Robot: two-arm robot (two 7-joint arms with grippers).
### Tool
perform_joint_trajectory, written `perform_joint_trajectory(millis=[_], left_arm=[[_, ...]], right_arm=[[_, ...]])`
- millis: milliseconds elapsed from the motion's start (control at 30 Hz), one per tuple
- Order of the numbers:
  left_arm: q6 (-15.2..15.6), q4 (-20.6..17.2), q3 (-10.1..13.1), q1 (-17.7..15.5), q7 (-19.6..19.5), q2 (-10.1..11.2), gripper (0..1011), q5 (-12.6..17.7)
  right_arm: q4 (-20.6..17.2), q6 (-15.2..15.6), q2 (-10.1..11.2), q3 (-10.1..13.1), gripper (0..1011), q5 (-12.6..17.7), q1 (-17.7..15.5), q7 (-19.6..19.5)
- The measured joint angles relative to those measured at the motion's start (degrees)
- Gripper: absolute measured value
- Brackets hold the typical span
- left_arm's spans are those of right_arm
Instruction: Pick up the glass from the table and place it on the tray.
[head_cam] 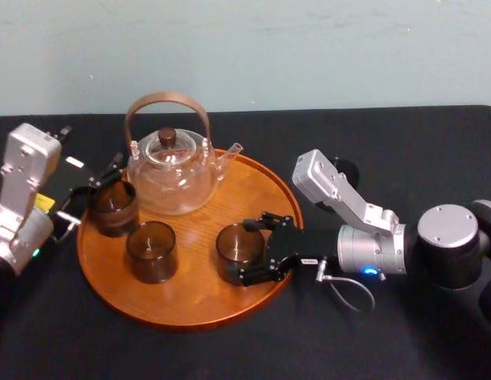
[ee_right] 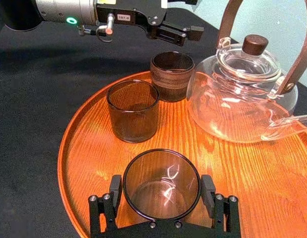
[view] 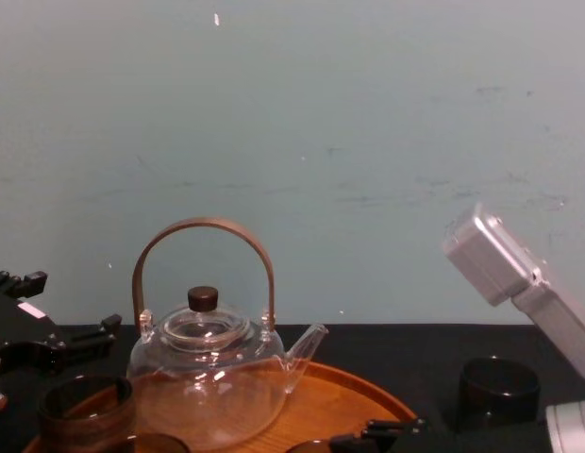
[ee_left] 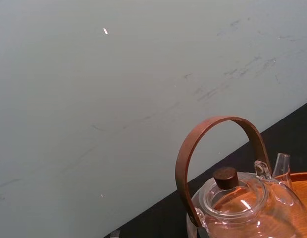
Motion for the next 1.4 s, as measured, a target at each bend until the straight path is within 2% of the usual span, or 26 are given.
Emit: perform_joint_trajectory(millis=[733, 900, 1233, 1400], left_arm=[[0.0, 0.0, 0.0, 0.0, 0.0, 0.0, 1001, 0.0], [0.0, 0.0, 0.0, 0.0, 0.0, 0.0, 1001, 0.0], [0.0, 0.0, 0.0, 0.0, 0.0, 0.0, 1001, 0.0], [0.0, 0.0, 0.0, 0.0, 0.0, 0.0, 1001, 0.0]], right_arm=[[-0.69, -0.32, 0.48, 0.63, 1002, 0.71, -0.38, 0.48], [-2.64, -0.54, 2.03, 1.53, 1002, 1.79, -1.54, 0.93], [-8.56, -1.25, 7.21, 4.28, 1002, 4.43, -5.27, 0.95], [-11.63, -1.93, 10.17, 6.51, 1002, 6.07, -7.81, 0.02]])
